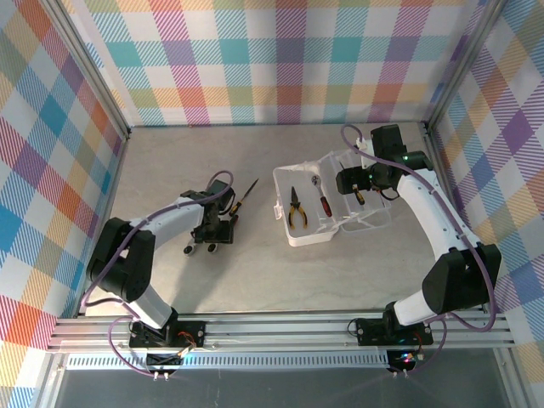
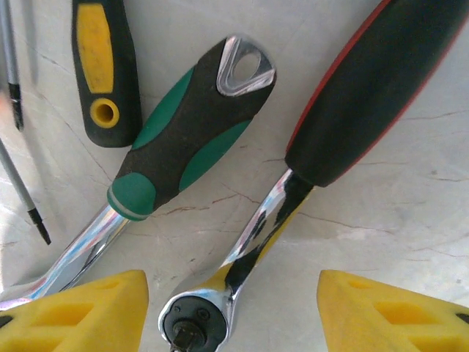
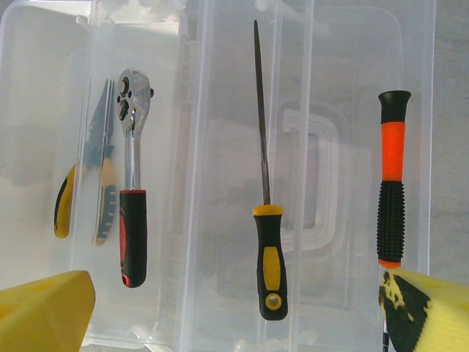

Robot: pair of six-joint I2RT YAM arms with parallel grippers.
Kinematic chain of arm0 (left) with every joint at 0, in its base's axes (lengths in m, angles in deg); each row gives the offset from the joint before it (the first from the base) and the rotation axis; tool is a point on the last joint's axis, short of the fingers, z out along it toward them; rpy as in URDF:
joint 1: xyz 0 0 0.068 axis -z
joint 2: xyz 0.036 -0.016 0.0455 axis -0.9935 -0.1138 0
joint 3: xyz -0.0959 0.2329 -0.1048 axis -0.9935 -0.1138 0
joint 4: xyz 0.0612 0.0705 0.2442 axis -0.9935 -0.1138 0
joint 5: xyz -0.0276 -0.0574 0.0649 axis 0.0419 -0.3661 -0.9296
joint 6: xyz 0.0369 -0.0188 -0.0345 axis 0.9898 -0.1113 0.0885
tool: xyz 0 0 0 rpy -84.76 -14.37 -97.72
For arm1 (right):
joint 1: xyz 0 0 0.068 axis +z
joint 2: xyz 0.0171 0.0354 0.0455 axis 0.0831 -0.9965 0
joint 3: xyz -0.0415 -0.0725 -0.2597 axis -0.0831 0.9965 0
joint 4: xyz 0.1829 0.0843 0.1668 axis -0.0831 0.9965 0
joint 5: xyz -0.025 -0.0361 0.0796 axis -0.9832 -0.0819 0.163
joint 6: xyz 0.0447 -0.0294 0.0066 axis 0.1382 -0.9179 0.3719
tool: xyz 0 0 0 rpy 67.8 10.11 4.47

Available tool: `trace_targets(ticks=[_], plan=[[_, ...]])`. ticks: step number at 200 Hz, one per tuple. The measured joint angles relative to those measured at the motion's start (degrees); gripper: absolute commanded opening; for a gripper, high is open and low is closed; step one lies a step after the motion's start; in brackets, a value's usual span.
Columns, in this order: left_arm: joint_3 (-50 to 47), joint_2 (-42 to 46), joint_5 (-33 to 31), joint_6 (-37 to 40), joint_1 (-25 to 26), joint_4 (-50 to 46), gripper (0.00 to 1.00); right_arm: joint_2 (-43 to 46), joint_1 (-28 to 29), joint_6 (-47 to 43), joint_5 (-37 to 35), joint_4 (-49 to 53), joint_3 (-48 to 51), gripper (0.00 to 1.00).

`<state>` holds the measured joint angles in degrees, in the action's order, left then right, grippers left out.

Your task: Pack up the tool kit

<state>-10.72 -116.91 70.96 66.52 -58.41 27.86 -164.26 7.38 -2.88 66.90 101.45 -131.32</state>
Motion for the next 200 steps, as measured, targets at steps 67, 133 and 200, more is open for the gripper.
trace_targets(ticks=[67, 133, 200], plan=[[1.3, -4.7, -1.0, -0.7, 0.3, -2.2, 0.49, 0.0, 0.0, 0.0, 0.0, 0.0, 0.0, 0.99], [2.2, -5.6, 1.6, -0.9, 0.7, -1.6, 0.08, -0.1, 0.0, 0.0, 0.0, 0.0, 0.0, 0.99], [3.5, -6.1, 1.4, 0.4, 1.2, -2.8, 0.00, -0.2, 0.0, 0.0, 0.0, 0.0, 0.0, 0.99]])
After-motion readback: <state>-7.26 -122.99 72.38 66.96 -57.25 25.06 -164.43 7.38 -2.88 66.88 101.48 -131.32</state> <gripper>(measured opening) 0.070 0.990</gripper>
